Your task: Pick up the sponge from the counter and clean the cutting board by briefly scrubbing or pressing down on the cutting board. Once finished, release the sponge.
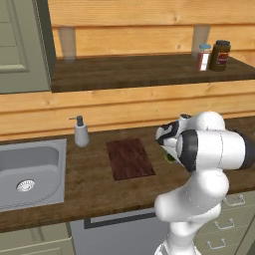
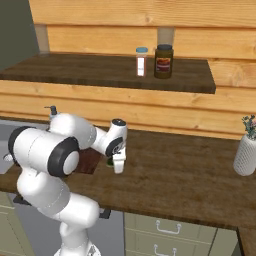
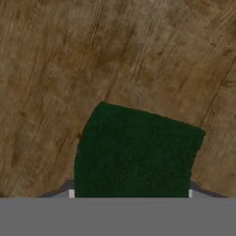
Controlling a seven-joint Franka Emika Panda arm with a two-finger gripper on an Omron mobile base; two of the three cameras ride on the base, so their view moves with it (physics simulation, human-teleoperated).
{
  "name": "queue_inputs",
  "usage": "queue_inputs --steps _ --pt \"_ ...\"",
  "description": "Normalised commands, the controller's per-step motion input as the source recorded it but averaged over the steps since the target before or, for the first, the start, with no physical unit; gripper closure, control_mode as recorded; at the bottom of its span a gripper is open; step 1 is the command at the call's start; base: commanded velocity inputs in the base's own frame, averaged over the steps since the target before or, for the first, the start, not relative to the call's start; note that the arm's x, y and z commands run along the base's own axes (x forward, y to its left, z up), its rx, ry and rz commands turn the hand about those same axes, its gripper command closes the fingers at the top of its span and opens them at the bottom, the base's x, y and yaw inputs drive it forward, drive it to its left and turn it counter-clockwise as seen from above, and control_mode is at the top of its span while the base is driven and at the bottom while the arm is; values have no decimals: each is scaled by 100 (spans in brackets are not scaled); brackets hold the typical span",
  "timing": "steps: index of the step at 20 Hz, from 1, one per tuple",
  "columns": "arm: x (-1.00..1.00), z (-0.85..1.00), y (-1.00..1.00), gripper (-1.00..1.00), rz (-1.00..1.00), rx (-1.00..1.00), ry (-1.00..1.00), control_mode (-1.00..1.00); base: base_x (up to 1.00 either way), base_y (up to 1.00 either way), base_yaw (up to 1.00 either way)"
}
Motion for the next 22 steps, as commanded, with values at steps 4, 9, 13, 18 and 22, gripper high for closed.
queue_inputs --steps 4,9,13,18,22 --pt "15 -26 -20 -100 -5 0 -1 -100 0 0 0" --pt "-5 4 0 -100 0 1 -4 -100 0 0 0" --pt "-6 51 10 -100 0 0 -17 -100 0 0 0" --pt "-67 96 18 -100 0 0 -36 -100 0 0 0" --pt "-100 100 25 -100 9 -2 -54 -100 0 0 0"
